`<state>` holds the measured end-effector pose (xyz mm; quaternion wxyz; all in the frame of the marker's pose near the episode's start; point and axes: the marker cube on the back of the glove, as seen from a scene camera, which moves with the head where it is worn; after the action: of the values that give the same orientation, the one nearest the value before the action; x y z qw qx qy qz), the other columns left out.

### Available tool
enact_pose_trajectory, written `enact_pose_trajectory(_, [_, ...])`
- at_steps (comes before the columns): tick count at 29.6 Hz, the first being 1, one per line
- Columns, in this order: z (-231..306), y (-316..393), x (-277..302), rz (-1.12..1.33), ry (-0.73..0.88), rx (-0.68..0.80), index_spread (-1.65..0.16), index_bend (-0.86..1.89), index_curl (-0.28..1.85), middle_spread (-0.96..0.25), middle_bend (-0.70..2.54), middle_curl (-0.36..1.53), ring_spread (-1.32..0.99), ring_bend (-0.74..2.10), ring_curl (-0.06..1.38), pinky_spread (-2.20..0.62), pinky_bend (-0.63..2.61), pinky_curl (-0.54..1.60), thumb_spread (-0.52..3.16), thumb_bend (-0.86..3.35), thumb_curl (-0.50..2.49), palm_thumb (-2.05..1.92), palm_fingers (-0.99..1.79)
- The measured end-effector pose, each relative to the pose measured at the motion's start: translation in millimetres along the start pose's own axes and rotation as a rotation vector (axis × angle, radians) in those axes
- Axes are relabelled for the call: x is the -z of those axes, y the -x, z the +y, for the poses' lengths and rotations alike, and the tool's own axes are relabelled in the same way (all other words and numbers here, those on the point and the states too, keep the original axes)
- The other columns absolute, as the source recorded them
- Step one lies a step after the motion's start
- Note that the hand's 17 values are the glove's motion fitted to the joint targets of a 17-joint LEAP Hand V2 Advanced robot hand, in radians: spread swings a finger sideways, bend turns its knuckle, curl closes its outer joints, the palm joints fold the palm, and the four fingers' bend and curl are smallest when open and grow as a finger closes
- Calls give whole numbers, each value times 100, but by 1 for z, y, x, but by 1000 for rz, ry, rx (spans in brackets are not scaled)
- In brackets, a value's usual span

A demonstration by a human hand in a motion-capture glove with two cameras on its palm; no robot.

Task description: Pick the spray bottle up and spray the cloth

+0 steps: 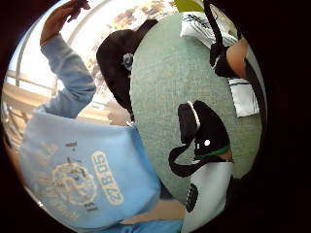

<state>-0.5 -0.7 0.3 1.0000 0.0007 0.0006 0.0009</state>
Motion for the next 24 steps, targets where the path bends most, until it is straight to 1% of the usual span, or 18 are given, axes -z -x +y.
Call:
enact_pose_trajectory(2, [-1,0,0,-1,0,-1,-15,38,13,-5,43,12,-4,31,9,10,17,5,47,36,12,55,95])
enact_pose_trajectory(5, [-3,1,0,-2,0,-2,-19,38,21,-6,45,17,-4,31,16,13,16,10,64,38,15,59,93])
enact_pose_trajectory(10, [-7,2,-3,2,5,6,-23,36,27,-8,45,23,-5,31,21,16,15,13,84,37,19,62,90])
enact_pose_trajectory(18, [-7,3,-4,4,2,-5,-26,33,32,-9,42,28,-6,29,25,19,14,15,102,33,23,65,89])
enact_pose_trajectory(24, [14,-5,5,16,-10,-51,-29,24,33,-9,39,31,-6,28,27,20,17,18,109,27,25,64,83])
